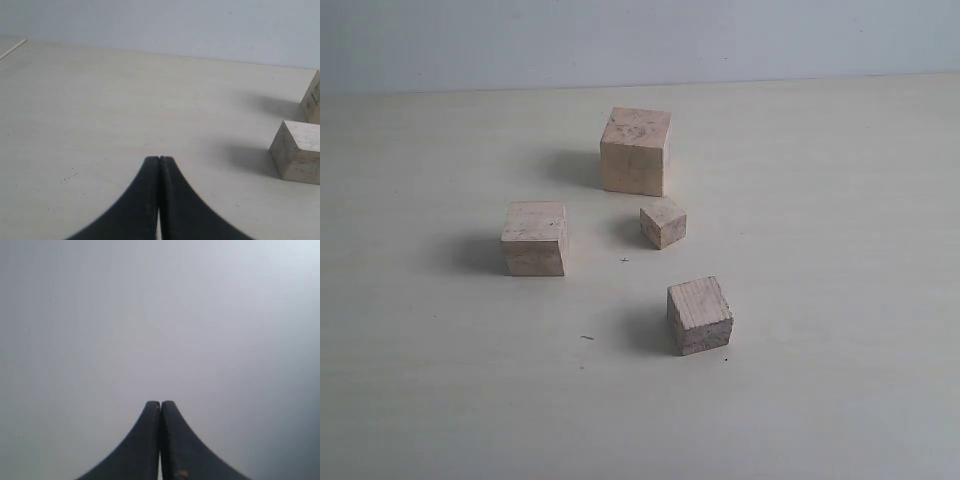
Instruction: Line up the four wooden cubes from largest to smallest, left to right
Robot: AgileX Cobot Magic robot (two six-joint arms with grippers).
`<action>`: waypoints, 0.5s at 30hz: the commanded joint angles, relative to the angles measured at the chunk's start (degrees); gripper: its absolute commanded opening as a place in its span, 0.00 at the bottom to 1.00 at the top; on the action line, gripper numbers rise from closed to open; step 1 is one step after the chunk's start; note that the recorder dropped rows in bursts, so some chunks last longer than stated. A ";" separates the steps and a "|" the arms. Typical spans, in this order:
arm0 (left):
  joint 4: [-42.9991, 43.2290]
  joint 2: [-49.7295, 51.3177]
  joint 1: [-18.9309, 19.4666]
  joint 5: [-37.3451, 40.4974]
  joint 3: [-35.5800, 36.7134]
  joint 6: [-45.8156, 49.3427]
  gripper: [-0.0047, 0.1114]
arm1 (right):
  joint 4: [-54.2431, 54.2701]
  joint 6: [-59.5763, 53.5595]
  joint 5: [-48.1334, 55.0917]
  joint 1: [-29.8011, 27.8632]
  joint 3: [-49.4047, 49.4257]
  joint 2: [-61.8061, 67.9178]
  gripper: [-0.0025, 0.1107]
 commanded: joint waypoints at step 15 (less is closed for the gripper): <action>0.16 -0.37 -0.40 -0.51 0.13 -0.01 0.04 | 2.52 13.58 22.34 -0.19 -32.48 23.12 0.02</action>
